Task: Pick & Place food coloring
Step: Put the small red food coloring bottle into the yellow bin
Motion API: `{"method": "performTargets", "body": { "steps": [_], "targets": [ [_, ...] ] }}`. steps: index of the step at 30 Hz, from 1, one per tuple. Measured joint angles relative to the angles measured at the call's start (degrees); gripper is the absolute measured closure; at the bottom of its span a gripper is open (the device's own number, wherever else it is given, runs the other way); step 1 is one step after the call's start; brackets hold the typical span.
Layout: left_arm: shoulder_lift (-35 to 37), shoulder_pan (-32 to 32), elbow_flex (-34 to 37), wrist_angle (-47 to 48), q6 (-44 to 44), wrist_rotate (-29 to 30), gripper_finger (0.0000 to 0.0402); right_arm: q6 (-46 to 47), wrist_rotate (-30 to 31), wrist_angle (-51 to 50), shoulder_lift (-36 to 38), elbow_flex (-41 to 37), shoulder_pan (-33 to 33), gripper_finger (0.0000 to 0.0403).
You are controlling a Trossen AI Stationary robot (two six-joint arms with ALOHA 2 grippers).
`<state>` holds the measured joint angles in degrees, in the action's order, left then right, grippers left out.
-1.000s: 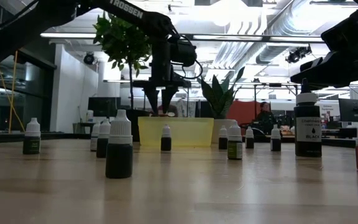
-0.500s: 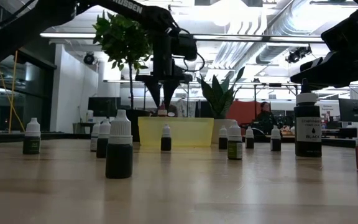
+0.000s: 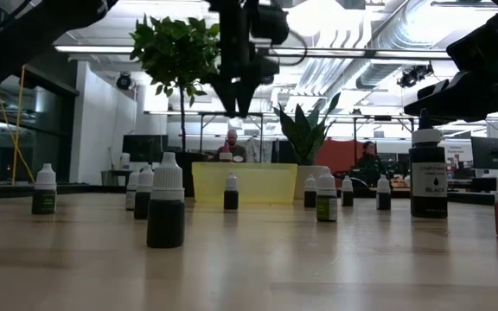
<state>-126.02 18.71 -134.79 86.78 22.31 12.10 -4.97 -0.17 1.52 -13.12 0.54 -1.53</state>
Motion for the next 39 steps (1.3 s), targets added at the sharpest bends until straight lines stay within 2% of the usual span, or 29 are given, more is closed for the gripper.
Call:
{"method": "performTargets", "body": {
  "steps": [9,14,17,20,25,29,33,39],
  "targets": [
    [6.08,-9.05,1.11,3.02,-3.27,-2.93,0.0244,0.02,0.0,0.0,0.0,0.0,-0.01,0.0402],
    [11.03,-14.01,5.87,3.0,-5.53,-7.6,0.0245,0.0,0.0,-0.01,0.0,0.0,0.0,0.0402],
    [14.78,-16.68,13.08,3.22,-5.26,-6.94,0.0245,0.01,0.0,0.0,0.0,0.0,0.0,0.0402],
    [20.57,-18.92,23.31,2.55,-3.93,-5.59,0.0245,0.01,-0.01,-0.02,0.0,0.0,-0.01,0.0402],
    [32.46,-21.4,43.92,-8.16,0.74,-7.12,0.0245,0.01,-0.02,-0.02,0.0,0.0,0.01,0.0402],
    [40.98,-21.75,57.86,-16.16,7.99,-8.44,0.0245,0.0,0.0,-0.02,0.0,0.0,-0.01,0.0402],
    [44.39,-20.42,66.06,-19.45,12.81,-5.46,0.0245,0.0,-0.01,0.0,0.0,0.0,-0.01,0.0402],
    [44.11,-17.06,70.66,-24.64,12.14,-4.92,0.0245,0.02,-0.02,0.0,0.0,0.0,0.01,0.0402]
  ]
}}
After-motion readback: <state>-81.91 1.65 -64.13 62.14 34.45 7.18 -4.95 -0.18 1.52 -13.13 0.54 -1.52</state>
